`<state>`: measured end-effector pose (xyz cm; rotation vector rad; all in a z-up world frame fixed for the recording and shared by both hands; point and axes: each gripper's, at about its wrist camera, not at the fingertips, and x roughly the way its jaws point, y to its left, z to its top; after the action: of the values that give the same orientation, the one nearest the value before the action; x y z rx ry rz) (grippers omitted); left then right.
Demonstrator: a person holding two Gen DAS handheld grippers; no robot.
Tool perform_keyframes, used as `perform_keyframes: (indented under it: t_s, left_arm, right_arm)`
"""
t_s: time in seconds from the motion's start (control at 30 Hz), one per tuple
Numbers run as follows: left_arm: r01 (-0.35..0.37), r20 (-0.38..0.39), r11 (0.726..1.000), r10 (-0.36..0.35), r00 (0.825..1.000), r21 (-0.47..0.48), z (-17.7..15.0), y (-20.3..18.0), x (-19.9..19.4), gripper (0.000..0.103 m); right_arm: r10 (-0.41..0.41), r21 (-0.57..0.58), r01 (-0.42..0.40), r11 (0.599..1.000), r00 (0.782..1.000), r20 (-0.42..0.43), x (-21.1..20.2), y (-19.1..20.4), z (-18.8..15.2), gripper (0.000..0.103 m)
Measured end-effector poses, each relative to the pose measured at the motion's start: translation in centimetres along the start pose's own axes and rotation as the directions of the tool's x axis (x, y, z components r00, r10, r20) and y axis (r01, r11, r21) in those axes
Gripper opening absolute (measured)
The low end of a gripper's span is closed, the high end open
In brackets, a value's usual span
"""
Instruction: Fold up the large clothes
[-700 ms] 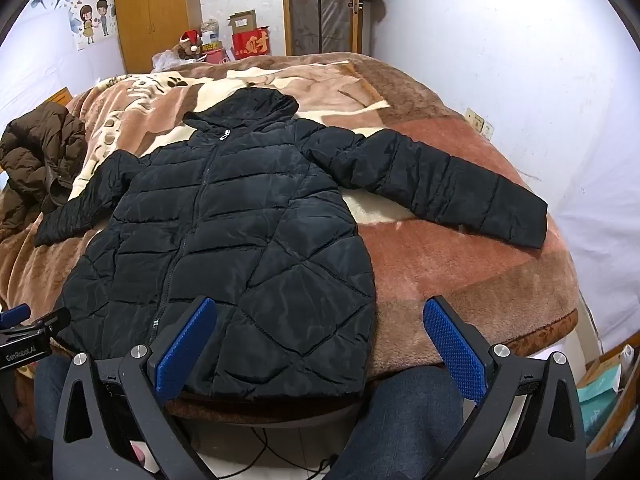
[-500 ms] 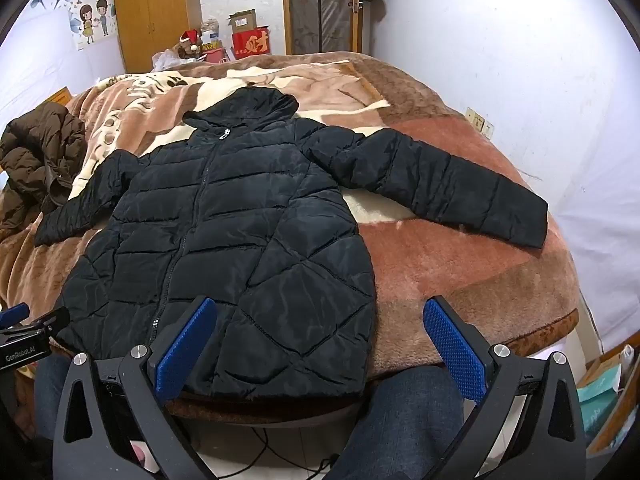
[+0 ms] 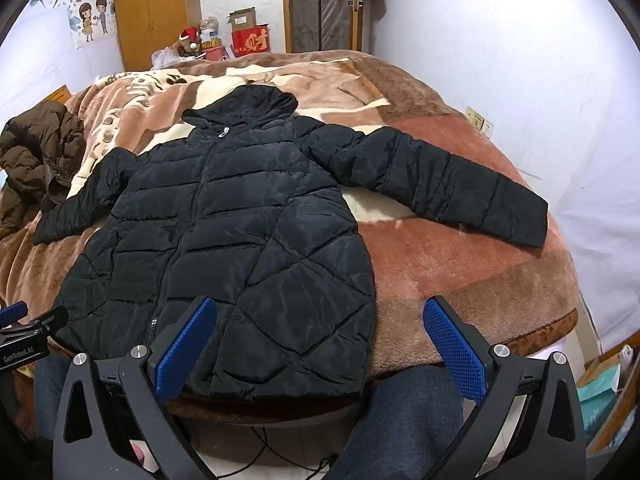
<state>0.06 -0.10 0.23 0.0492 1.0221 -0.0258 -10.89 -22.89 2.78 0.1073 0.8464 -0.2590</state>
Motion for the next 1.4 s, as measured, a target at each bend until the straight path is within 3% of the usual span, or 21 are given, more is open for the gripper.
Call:
perform_keyframes:
  t_s: [1.4]
  left_arm:
    - [0.001, -0.001, 1.0, -0.001, 1.0, 0.001, -0.04, -0.04, 0.16, 0.103]
  right_arm:
    - [-0.003, -0.002, 0.003, 1.0, 1.0, -0.006, 0.03, 0.32, -0.18, 0.103]
